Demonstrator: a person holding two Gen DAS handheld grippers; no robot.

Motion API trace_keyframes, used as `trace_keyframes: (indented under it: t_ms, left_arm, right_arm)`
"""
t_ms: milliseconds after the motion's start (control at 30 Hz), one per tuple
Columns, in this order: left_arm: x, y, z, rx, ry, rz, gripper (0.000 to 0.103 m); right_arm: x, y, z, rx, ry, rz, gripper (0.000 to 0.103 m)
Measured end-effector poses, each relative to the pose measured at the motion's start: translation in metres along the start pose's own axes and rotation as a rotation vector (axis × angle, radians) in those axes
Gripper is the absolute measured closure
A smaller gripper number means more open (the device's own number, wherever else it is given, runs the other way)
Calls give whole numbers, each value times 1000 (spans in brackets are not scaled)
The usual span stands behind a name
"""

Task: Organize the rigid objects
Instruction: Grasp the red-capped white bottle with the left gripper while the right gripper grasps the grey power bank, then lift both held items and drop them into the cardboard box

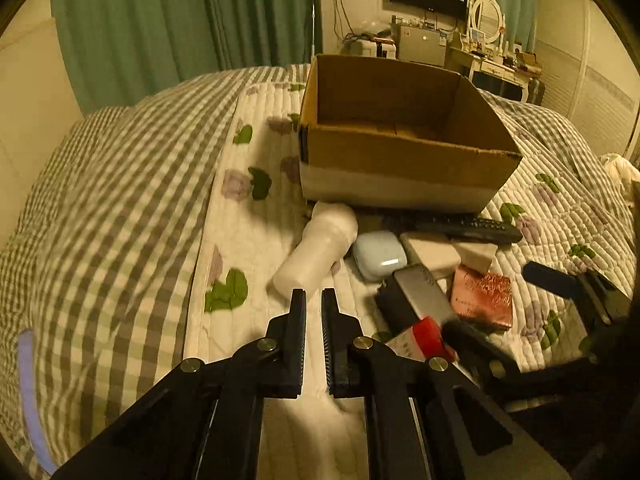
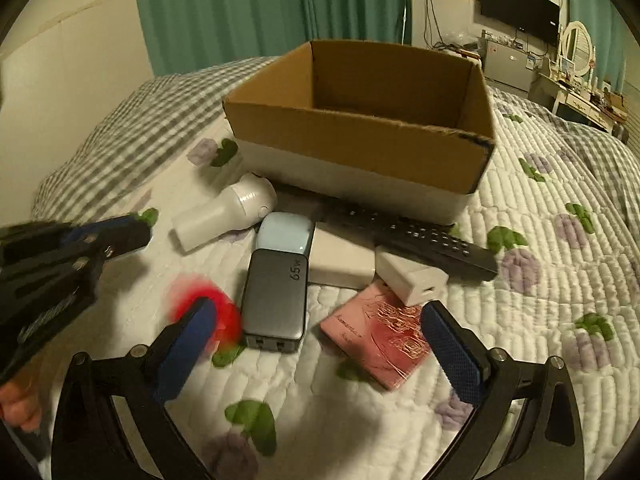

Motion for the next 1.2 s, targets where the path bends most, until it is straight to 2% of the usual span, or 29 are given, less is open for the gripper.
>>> trace_keyframes:
  t_ms: [100, 333, 367, 433, 467, 500, 767, 833, 867, 900, 1067, 1200]
  left_arm:
    - [-6, 0, 4, -2, 6, 2, 94]
    - [-7, 4, 7, -3, -7, -10, 91]
    - [-4, 4, 9, -8, -19, -2, 85]
    - [2, 6, 12, -7, -41, 8, 65]
    - [7, 7, 15, -3, -60, 2, 51]
    - [10, 8, 17, 3, -75, 0, 45]
    - [41, -8, 29, -62, -181, 33, 45]
    - [46, -17, 28, -86, -181, 45, 45]
    - [47, -21, 28, -91, -178, 46, 50]
    - [48, -24, 28, -99, -176, 55, 62]
    - [42, -23, 25, -91, -131, 85, 65]
    - [27, -8, 17, -54, -82, 61, 65]
  right_arm:
    - [3, -8, -6, 1, -33, -48, 9]
    - [11, -20, -5, -25, -132, -178, 14]
    - [10, -19, -5, -23, -132, -190, 14]
    - [8, -20, -7, -21, -121, -188, 14]
    - [7, -21, -9, -22, -119, -185, 15]
    - [9, -22, -9, -27, -120, -178, 16]
    - [13, -37, -18, -62, -105, -180, 16]
    - [11, -39, -20, -66, -98, -178, 16]
    - [12, -39, -20, -66, -96, -177, 16]
    - [12, -38, -19, -66, -96, -177, 16]
    - [17, -30, -18, -52, -112, -188, 16]
    - [23, -19, -16, -30, -112, -173, 16]
Point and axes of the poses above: each gripper's, at about its wrist camera, not at the fingertips, and y roughly against the way its jaws point, x to its right, z to its underside, the point moved 2 cm from there along -y, roughly the way its jaws point, and after that the axes turned 5 degrees about -z, right-handed, at the moved point
